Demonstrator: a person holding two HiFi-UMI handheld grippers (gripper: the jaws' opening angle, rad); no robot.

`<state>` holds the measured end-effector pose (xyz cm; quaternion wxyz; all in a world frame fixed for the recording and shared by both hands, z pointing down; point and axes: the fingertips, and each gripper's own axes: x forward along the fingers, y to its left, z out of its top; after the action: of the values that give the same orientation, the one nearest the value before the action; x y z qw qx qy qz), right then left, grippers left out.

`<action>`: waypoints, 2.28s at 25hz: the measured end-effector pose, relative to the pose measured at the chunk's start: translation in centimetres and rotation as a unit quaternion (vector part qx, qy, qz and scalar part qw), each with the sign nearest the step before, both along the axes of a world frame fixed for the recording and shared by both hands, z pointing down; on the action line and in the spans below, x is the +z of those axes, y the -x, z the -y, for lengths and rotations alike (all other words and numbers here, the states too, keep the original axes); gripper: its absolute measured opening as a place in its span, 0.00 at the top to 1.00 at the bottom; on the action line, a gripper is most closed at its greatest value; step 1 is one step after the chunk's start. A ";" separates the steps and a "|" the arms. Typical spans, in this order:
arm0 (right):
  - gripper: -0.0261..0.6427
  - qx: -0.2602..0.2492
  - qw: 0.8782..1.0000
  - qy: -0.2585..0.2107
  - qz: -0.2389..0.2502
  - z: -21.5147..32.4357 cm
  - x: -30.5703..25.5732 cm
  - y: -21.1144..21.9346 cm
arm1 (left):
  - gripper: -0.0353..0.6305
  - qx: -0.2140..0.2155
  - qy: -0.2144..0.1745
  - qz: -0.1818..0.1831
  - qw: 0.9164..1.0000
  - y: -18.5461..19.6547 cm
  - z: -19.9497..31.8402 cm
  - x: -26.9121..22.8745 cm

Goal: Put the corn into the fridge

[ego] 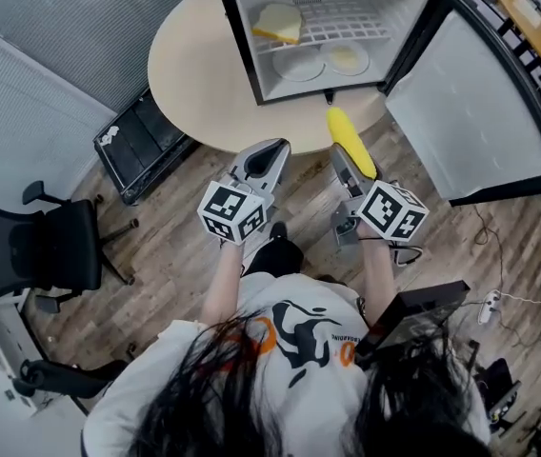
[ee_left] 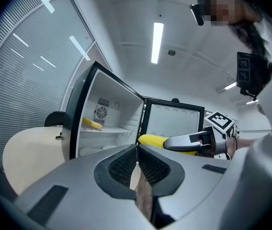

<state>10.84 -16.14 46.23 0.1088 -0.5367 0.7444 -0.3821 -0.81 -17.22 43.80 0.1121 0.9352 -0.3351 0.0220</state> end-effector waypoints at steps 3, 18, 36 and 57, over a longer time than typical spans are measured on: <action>0.57 0.002 1.000 0.002 0.002 1.9 0.3 1.1 | 0.93 0.004 0.000 0.000 1.000 1.1 1.7 0.1; 0.57 0.016 1.000 0.022 -0.007 7.6 2.2 6.9 | 0.93 0.053 0.005 -0.006 0.999 4.9 7.4 1.1; 0.57 0.038 0.998 0.044 -0.020 8.3 4.9 4.9 | 0.93 0.094 0.032 0.002 0.995 1.6 7.7 3.5; 0.57 -0.025 0.993 0.045 -0.107 17.8 11.8 1.3 | 0.93 0.071 0.039 0.030 0.996 -2.1 12.3 5.4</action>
<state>9.56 -33.97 58.03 -0.0054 -0.5603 0.7467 -0.3585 1.26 -29.53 49.17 0.1363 0.9506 -0.2698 0.0712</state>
